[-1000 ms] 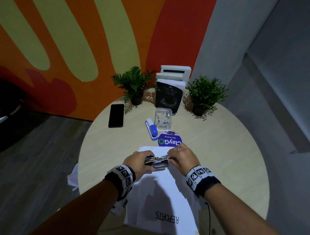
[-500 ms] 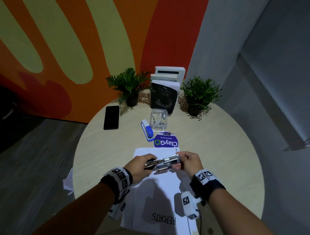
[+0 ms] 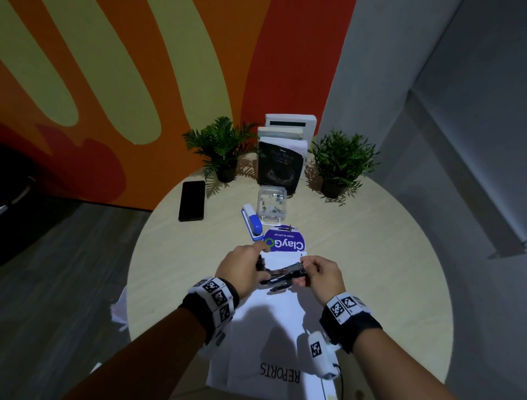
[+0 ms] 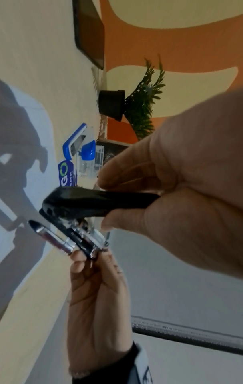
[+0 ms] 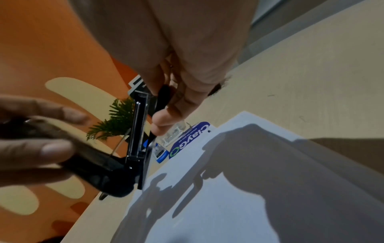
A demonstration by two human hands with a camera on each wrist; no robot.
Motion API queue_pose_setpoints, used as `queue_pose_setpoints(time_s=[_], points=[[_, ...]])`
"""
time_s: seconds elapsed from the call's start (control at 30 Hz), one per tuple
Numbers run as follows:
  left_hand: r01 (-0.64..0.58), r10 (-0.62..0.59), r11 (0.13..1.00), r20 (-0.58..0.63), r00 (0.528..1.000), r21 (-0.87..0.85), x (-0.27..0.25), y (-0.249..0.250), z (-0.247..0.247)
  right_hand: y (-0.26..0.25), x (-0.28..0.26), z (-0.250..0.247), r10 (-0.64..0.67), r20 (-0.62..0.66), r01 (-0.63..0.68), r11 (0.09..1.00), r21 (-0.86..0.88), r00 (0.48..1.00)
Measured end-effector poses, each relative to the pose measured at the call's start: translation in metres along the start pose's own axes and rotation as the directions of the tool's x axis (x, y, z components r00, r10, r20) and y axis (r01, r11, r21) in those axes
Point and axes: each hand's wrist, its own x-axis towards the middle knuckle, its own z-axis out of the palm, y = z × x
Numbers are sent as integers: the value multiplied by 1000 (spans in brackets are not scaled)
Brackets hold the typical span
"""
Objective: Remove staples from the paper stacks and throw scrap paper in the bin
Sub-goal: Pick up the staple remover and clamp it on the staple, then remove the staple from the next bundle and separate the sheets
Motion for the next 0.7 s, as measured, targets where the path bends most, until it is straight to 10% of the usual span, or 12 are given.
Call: queue_pose_setpoints(time_s=[0.23, 0.4, 0.6, 0.7], points=[[125, -144, 960, -57, 988, -249, 1, 21, 25, -3, -28, 24, -161, 320, 194, 978, -74, 934], [49, -6, 957, 149, 989, -287, 1, 17, 55, 12, -28, 14, -63, 137, 101, 950, -295, 989], [387, -398, 917, 237, 886, 93, -5, -21, 82, 33, -21, -26, 109, -121, -155, 856, -493, 987], [438, -428, 899, 219, 877, 1, -3, -16, 92, 45, -16, -33, 182, -178, -251, 800, -545, 967]])
